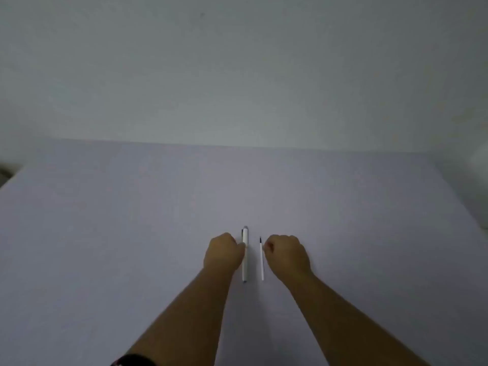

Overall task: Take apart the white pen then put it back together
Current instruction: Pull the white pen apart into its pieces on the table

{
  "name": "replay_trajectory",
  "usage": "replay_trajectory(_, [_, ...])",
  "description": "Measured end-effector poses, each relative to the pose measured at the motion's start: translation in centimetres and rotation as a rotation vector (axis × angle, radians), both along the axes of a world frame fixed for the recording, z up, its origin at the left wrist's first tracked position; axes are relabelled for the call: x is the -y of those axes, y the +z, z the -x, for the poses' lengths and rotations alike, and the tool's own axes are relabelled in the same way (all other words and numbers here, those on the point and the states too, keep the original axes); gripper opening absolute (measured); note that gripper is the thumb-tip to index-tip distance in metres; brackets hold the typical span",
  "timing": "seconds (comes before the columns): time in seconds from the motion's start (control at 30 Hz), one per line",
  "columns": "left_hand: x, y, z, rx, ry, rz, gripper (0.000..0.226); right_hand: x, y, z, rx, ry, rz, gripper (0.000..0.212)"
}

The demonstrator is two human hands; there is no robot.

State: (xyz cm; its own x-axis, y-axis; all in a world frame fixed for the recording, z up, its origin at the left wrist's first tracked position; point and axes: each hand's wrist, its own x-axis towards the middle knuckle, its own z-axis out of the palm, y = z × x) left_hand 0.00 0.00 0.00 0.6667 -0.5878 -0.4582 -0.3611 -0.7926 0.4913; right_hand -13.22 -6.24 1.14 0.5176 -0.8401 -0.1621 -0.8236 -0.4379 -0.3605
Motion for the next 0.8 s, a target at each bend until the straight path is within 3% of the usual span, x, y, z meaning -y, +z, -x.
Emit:
replay_trajectory(0.17, [0.1,-1.4,0.4,-0.063,0.018,-0.05,0.039,-0.1,-1.2,-0.2,0.001,-0.012,-0.018,0.03])
replay_trajectory(0.43, [0.2,-0.8,0.8,-0.125,0.032,-0.024,0.015,0.0,-1.9,-0.8,0.082,-0.031,-0.031,0.028])
replay_trajectory(0.67, [-1.0,1.3,1.0,-0.186,-0.03,0.232,0.016,0.0,0.4,-3.0,0.384,-0.338,-0.359,0.029])
replay_trajectory(0.8, [-1.1,2.2,1.5,-0.246,-0.048,0.287,0.021,0.7,1.1,-3.6,0.458,-0.431,-0.471,0.031])
